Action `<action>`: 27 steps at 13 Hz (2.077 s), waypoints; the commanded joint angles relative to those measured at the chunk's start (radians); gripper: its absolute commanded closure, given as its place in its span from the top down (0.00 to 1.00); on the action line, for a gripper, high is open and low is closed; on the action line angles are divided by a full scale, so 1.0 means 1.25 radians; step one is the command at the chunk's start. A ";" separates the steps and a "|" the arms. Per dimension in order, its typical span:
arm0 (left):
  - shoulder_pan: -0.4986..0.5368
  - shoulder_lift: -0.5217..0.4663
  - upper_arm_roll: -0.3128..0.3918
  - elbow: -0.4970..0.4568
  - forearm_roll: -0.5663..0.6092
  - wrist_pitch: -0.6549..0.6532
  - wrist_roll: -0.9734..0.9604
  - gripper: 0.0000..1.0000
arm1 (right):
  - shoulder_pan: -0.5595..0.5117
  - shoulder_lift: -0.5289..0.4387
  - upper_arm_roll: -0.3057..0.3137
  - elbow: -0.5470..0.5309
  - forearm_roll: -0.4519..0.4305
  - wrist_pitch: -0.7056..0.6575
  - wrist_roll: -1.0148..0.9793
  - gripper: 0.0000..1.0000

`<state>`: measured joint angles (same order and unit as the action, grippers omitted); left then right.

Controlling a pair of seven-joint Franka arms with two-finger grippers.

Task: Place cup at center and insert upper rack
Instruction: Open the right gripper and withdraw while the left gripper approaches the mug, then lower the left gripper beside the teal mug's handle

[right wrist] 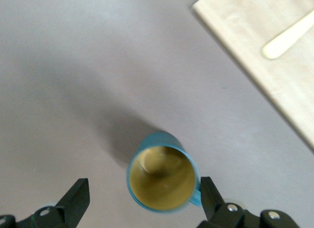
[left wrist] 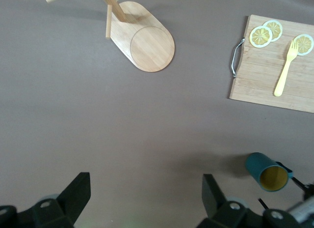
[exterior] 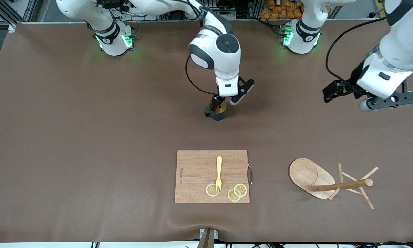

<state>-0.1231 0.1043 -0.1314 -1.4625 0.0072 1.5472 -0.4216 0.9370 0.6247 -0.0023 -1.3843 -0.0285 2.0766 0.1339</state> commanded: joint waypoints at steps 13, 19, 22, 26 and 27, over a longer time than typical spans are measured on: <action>-0.253 0.115 0.003 0.034 0.078 0.067 -0.455 1.00 | -0.581 -0.298 0.007 -0.041 -0.007 -0.332 -0.041 1.00; -0.381 0.185 0.004 0.047 0.169 0.097 -0.683 1.00 | -0.700 -0.463 0.001 -0.150 0.002 -0.375 -0.092 1.00; -0.459 0.254 0.006 0.052 0.255 0.104 -0.837 1.00 | -0.731 -0.558 -0.002 -0.212 0.020 -0.392 -0.094 1.00; -0.520 0.324 0.011 0.068 0.286 0.165 -0.963 1.00 | -0.775 -0.571 -0.007 -0.197 0.028 -0.440 -0.095 1.00; -0.530 0.340 0.011 0.077 0.292 0.186 -1.018 1.00 | -0.779 -0.570 -0.008 -0.196 0.039 -0.445 -0.095 1.00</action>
<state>-0.7507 0.4890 -0.1306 -1.4160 0.3348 1.7534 -1.6059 0.0030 -0.0764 -0.0237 -1.6087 -0.0138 1.5191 0.0254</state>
